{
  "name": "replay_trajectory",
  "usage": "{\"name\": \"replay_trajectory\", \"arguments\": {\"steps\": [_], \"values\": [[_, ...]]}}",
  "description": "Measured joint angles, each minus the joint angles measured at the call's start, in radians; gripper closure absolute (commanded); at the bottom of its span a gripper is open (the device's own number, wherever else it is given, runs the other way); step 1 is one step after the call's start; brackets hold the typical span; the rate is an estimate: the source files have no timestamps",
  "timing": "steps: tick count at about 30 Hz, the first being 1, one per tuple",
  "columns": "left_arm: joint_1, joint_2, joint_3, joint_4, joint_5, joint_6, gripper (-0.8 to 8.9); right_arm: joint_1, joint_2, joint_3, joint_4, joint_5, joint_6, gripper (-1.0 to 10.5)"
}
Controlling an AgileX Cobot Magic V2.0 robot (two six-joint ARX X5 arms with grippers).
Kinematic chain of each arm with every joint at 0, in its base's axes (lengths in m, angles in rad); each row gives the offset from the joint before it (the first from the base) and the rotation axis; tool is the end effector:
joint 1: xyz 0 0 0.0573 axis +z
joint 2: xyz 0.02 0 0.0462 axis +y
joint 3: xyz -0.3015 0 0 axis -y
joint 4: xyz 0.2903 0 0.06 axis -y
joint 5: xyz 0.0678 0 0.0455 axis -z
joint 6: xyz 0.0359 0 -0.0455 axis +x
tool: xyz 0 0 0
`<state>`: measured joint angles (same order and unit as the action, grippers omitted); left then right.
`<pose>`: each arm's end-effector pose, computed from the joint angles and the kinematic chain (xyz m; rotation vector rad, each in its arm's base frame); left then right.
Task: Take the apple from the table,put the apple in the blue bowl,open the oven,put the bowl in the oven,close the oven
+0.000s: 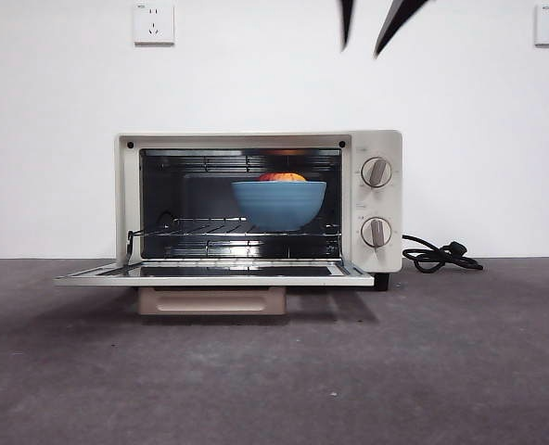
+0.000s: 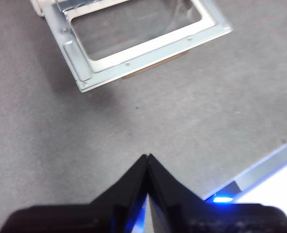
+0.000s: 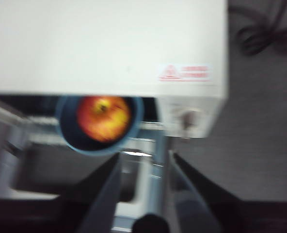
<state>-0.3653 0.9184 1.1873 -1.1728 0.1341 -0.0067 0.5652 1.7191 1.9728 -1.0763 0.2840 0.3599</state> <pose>0.1522 -0.0634 0.3968 0.0992 0.9082 -0.4616 0.3432 0.2058 0.4577 0.0008 0.7832 0.1256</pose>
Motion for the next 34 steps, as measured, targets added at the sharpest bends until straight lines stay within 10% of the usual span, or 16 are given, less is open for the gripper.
{"name": "replay_trajectory", "arguments": {"steps": [9, 18, 34], "values": [[0.076, 0.040, -0.159, 0.216, 0.062, -0.017, 8.21, 0.024, -0.216, -0.016, -0.122, 0.119, -0.200, 9.5], [0.211, 0.142, -0.458, 0.541, 0.373, -0.164, 8.22, 0.024, -0.534, -0.265, -0.023, 0.092, -0.317, 9.5], [0.351, 0.520, -0.477, 0.753, 0.532, -0.243, 8.22, 0.024, -0.940, -0.871, 0.199, -0.031, -0.270, 9.5]]}}
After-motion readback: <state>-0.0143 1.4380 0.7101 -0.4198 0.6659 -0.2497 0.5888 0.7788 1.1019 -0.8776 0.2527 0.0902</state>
